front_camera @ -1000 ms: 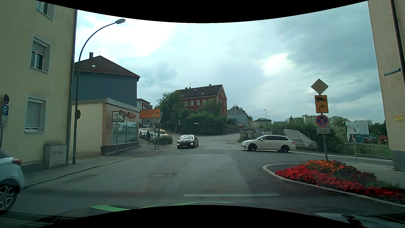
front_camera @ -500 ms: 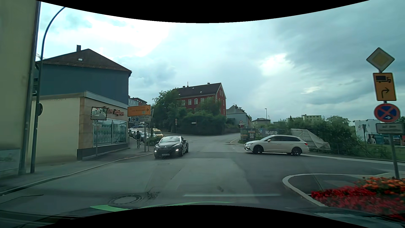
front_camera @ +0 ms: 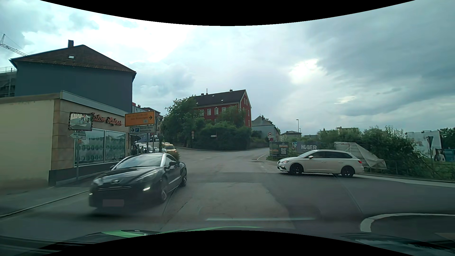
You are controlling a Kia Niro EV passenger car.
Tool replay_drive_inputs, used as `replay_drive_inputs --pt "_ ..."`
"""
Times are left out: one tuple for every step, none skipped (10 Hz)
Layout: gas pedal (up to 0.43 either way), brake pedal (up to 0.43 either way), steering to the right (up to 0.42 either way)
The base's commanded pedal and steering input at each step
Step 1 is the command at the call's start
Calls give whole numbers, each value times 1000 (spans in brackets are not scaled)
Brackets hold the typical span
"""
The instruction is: Follow the waypoints while adhering to traffic rules and regulations
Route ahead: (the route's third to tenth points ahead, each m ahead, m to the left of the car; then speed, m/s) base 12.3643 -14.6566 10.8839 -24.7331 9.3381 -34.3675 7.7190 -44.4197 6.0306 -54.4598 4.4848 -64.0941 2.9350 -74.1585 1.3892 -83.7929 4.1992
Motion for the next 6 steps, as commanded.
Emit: replay_drive_inputs --pt "0 177 55" --pt "0 177 72" --pt "0 171 97" --pt "0 171 127" --pt "0 171 158" --pt "0 165 203"
